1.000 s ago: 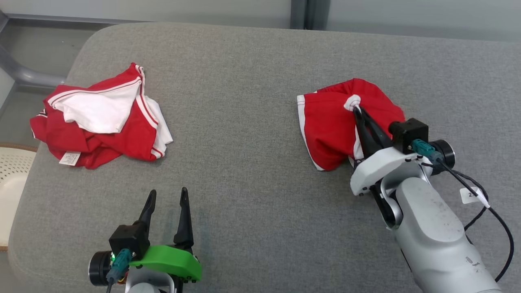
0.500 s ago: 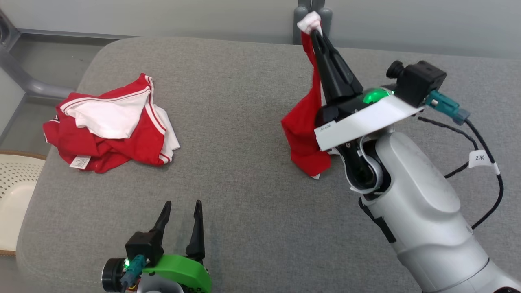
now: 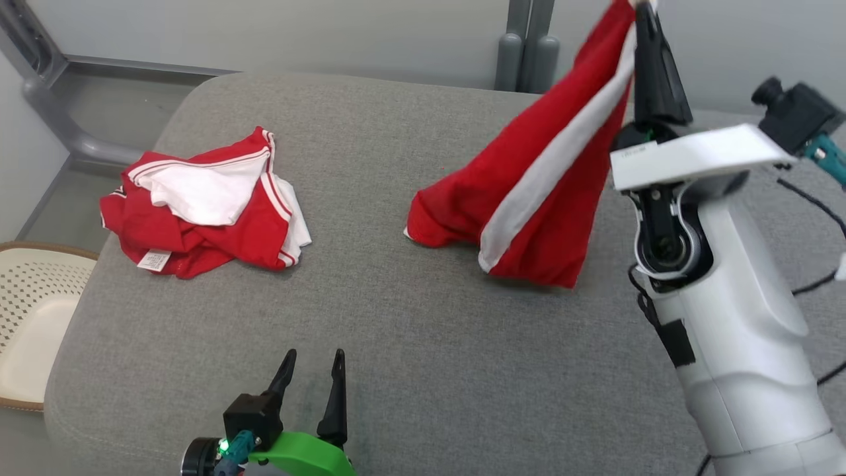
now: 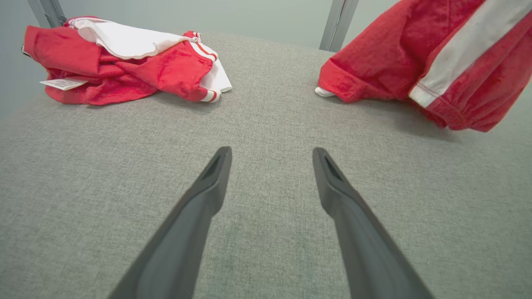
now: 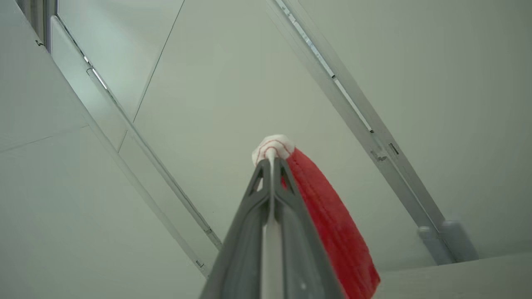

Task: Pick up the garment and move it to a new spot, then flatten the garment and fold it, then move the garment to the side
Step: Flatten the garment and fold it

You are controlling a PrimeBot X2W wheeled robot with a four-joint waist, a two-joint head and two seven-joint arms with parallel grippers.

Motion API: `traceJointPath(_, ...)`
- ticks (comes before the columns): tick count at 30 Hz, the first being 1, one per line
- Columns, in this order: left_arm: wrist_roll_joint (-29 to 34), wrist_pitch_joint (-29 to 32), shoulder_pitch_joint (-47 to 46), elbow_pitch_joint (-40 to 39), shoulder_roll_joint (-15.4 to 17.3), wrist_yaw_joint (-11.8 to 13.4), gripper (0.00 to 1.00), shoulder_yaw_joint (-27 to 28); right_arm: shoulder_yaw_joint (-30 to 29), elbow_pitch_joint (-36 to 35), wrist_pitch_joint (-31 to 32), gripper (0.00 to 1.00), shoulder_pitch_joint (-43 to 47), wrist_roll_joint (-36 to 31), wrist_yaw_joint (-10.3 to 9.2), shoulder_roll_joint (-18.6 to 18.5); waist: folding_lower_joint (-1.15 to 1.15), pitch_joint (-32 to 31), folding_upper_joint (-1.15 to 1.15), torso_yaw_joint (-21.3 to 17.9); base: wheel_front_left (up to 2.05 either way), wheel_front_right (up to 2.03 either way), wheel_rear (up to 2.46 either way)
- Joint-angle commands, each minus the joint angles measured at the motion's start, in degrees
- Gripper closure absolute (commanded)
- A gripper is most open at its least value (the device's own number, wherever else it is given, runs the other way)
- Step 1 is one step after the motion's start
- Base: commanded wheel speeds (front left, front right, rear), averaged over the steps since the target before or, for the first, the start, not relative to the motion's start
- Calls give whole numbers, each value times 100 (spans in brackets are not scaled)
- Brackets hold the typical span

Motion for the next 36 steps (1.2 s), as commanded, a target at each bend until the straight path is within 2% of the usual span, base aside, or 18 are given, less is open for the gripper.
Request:
traceJointPath(1,-31,-3,-18,-13,19,26,0,33,-220,210,-2,100,181,-215,2,-28,0,51,0,-104,0,0,0)
traceJointPath(8,-7,-3,-187,-64,21,36,0,61,-1744,1087,-2,100,966,-1216,3,-20,0,218,0,-380,0,0,0)
traceJointPath(11,58,-3,-255,-54,20,25,0,55,-2201,1337,-1,100,1299,-1627,2,-16,0,277,0,-534,0,0,0)
traceJointPath(13,85,-3,-272,-39,20,19,0,66,-2283,1438,-2,100,1408,-1813,2,-20,0,302,0,-602,0,0,0)
traceJointPath(14,94,-3,-290,-31,20,18,0,75,-2326,1470,-2,91,1436,-1888,2,-22,0,310,0,-634,0,0,0)
traceJointPath(15,93,-3,-311,-25,21,15,0,89,-2378,1527,-2,51,1486,-1964,2,-25,0,313,0,-662,0,0,0)
traceJointPath(16,102,-3,-323,-19,20,6,0,97,-2407,1556,-2,0,1520,-2071,2,-25,0,316,0,-684,0,0,0)
traceJointPath(21,153,-3,-357,7,20,-22,0,115,-2387,1626,-2,0,1579,-2219,2,-20,0,315,0,-774,0,0,0)
traceJointPath(28,173,-3,-388,-4,20,5,0,95,-2288,1140,-2,0,1803,-2518,2,-23,0,282,0,-928,0,0,0)
traceJointPath(32,192,-3,-394,-31,20,21,0,106,-1840,580,-2,0,2083,-3196,2,-23,0,291,0,-1097,0,0,0)
traceJointPath(36,198,-3,-446,-27,20,4,0,92,-1554,335,-2,0,2303,-3444,2,-21,0,306,0,-1240,0,0,0)
